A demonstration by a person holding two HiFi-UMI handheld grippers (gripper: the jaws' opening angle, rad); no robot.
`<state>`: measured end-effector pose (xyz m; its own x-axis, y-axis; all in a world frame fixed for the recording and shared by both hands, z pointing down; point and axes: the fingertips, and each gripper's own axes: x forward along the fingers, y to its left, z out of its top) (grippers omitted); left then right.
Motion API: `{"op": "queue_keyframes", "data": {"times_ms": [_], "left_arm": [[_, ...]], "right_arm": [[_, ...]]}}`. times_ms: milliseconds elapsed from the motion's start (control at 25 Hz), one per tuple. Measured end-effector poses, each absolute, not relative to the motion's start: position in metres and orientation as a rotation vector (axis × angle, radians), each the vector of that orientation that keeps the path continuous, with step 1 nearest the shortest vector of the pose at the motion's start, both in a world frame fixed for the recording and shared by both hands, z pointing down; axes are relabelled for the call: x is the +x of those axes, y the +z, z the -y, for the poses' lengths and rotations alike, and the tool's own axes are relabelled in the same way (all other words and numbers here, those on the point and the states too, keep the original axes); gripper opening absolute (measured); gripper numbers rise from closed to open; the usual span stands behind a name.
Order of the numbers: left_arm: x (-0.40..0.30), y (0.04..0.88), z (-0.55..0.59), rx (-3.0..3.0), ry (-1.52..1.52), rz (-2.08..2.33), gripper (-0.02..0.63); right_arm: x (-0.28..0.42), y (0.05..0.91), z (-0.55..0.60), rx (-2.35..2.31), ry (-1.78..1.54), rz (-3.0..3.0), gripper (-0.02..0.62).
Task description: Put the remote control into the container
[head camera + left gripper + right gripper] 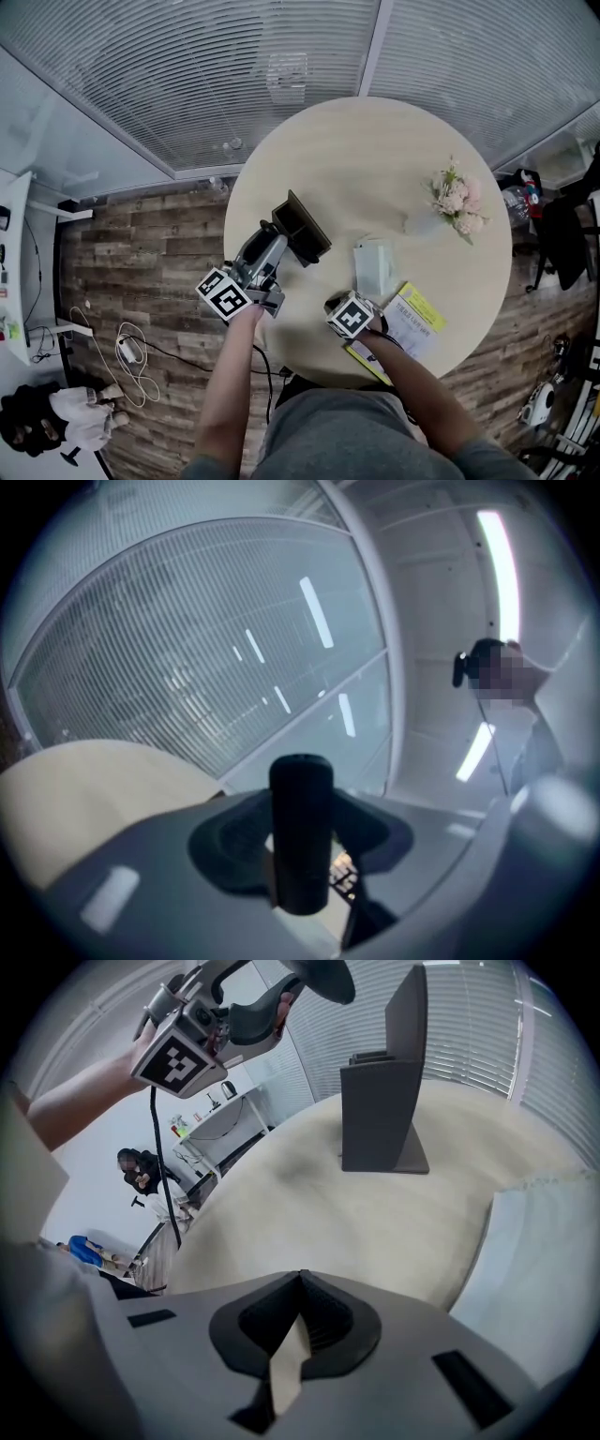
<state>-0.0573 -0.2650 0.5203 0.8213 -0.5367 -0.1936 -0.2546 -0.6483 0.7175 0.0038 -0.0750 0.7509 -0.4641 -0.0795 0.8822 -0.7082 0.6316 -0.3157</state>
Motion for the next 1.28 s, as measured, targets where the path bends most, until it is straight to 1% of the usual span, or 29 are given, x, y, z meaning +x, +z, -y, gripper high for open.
{"op": "queue_keyframes", "data": {"times_ms": [440, 800, 1280], "left_arm": [[-0.046, 0.527, 0.275, 2.428, -0.428, 0.676, 0.19], [-0.028, 0.552, 0.269, 2.548, -0.217, 0.701, 0.19], [-0.021, 0.552, 0.262, 2.652, -0.137, 0.716, 0.19]], "right_arm": [[0.004, 0.75, 0.074, 0.627, 0.876, 1.922, 0.015], [0.002, 0.748, 0.076, 0.624, 0.868, 1.916, 0.015], [0.003, 0.75, 0.073, 0.612, 0.851, 1.897, 0.015]]}}
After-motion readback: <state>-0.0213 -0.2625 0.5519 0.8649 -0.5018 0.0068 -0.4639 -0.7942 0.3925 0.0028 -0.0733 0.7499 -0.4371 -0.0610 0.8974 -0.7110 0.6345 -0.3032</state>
